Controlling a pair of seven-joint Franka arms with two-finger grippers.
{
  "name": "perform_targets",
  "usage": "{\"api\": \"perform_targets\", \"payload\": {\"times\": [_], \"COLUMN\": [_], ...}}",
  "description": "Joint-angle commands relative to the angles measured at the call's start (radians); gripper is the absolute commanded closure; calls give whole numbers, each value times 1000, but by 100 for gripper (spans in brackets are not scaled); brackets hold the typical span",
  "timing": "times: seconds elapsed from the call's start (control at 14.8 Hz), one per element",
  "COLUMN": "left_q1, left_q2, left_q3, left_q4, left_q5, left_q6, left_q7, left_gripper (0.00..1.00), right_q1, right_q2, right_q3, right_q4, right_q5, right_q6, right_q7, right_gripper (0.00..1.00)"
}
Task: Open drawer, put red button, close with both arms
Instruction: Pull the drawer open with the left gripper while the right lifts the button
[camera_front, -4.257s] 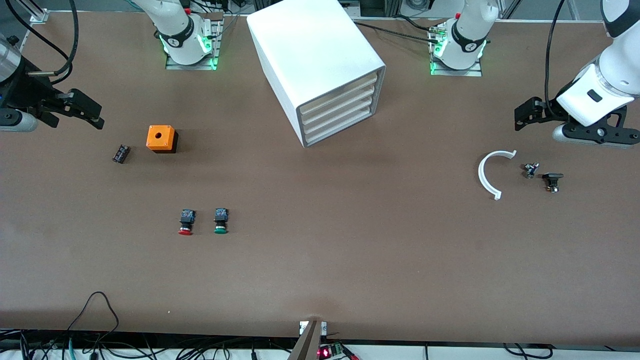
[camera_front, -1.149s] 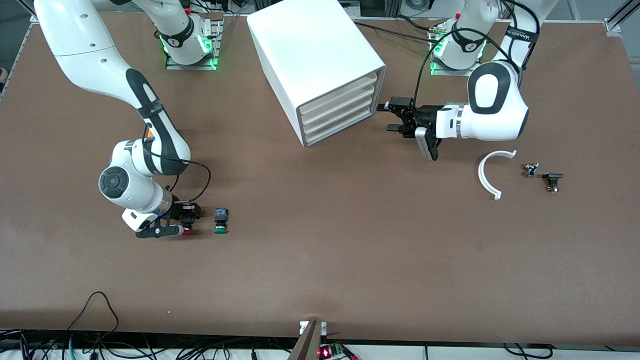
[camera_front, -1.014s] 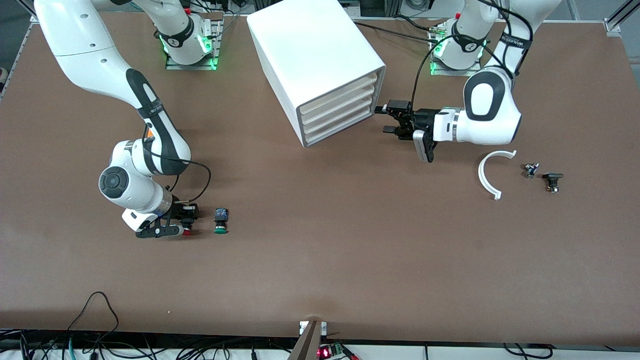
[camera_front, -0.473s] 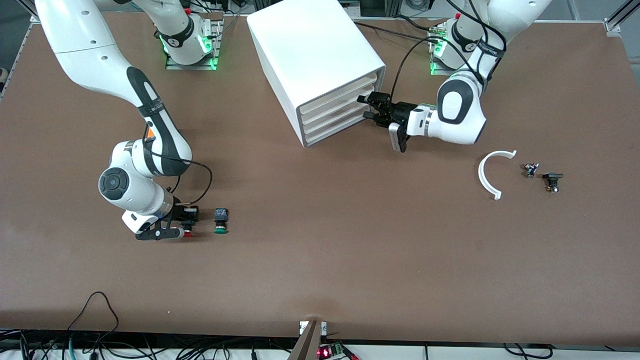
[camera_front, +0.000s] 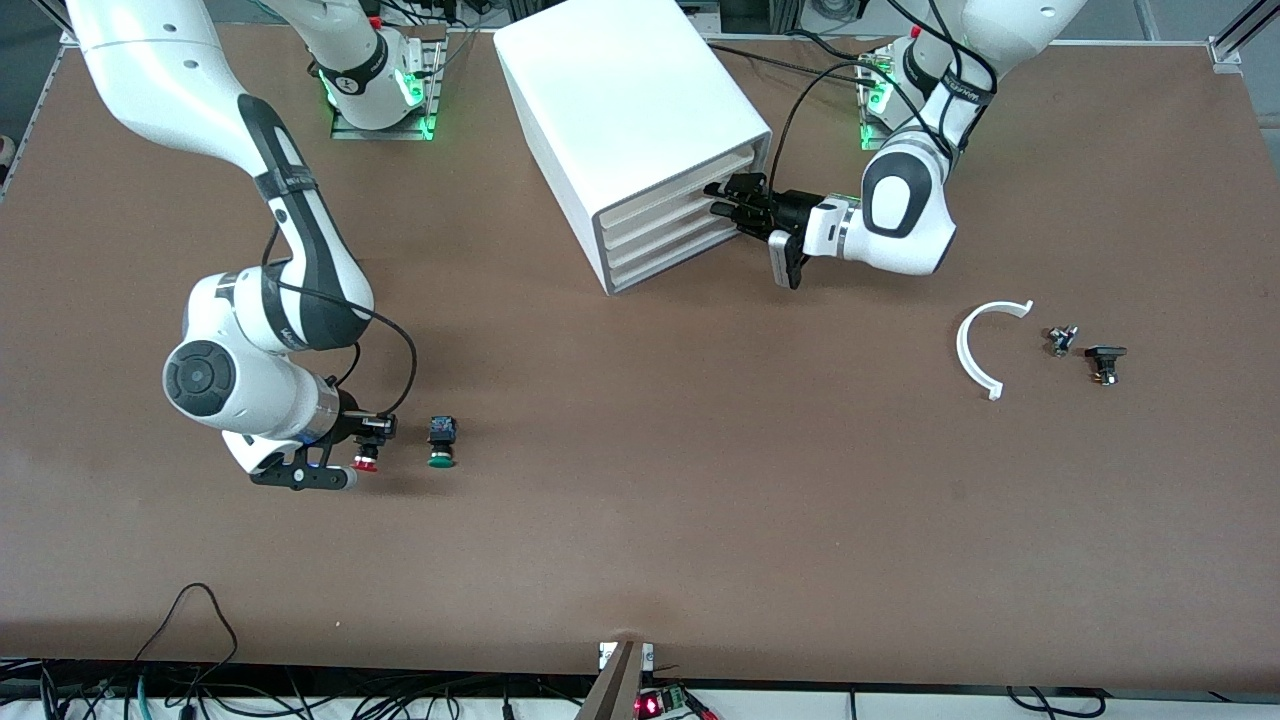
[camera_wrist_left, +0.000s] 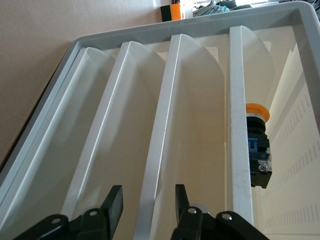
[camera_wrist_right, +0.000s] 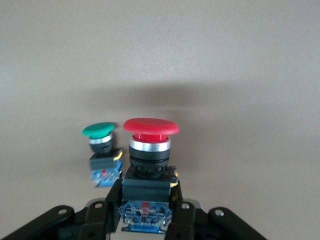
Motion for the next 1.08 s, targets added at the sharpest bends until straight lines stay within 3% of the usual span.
{"api": "perform_targets", "payload": {"times": [0.0, 0.14, 0.61, 1.01], "left_q1": [-18, -17, 22, 120], "left_q2": [-10, -10, 21, 128], "left_q3": [2, 3, 18, 20], "left_q4": [-18, -18, 20, 135], "left_q5": [-33, -33, -2, 140], "left_q6": [9, 7, 7, 9], "left_q7": [30, 30, 17, 14], "left_gripper": [78, 100, 100, 100], "right_q1": [28, 59, 174, 304], "right_q2": [7, 12, 18, 7], "right_q3": [-4, -4, 1, 8], "right_q4": [116, 172, 335, 377], "right_q5": [-2, -41, -38, -30], "right_q6": [-151, -223, -393, -410], "right_q7": [89, 161, 463, 755], "right_gripper": [100, 100, 100, 100]}}
